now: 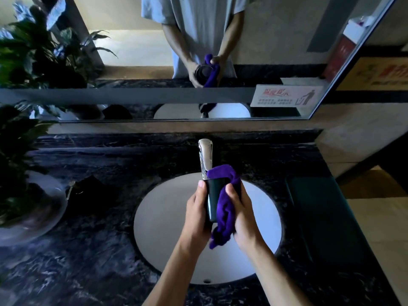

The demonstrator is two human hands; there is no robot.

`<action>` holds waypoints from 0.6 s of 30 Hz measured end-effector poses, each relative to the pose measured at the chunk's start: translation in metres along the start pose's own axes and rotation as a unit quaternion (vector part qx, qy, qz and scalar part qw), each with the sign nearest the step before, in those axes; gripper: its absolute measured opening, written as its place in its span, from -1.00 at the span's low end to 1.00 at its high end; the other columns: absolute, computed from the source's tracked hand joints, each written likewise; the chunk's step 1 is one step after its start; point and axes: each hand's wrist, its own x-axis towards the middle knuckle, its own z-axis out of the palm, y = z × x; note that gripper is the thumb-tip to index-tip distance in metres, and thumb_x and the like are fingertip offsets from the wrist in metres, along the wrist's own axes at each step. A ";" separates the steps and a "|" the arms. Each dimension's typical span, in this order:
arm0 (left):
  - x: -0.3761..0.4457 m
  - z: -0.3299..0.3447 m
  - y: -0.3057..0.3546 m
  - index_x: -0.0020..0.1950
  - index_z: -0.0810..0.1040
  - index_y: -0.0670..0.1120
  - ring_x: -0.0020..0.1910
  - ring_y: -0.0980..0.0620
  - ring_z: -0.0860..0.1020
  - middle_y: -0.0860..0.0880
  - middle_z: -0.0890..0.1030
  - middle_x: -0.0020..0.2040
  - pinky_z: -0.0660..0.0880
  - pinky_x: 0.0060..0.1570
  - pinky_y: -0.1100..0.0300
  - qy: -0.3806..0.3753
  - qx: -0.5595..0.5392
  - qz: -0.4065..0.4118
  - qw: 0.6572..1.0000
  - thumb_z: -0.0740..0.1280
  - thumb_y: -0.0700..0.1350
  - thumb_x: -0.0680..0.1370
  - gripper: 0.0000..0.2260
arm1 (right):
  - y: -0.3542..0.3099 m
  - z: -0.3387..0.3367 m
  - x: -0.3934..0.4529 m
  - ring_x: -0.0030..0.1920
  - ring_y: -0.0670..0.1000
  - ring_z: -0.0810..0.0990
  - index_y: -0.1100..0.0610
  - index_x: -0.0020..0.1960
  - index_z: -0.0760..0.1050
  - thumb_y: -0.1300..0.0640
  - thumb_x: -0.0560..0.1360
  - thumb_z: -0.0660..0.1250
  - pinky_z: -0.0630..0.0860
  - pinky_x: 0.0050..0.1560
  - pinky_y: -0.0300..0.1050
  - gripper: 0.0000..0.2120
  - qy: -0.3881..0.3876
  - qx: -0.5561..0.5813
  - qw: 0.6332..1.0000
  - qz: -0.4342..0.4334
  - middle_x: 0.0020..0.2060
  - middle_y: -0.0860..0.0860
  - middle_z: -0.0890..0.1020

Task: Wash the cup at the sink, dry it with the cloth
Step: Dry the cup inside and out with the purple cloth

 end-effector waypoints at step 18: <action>-0.007 0.011 0.018 0.43 0.57 -0.23 0.39 -0.29 0.56 -0.34 0.63 0.34 0.39 0.49 -0.18 -0.052 -0.030 -0.082 0.995 0.33 0.24 0.53 -0.34 | -0.016 0.010 0.010 0.00 0.11 0.64 0.18 0.18 0.58 -0.16 0.61 0.28 0.58 0.07 0.14 -0.59 0.112 0.067 0.991 0.029 -0.01 0.22 0.69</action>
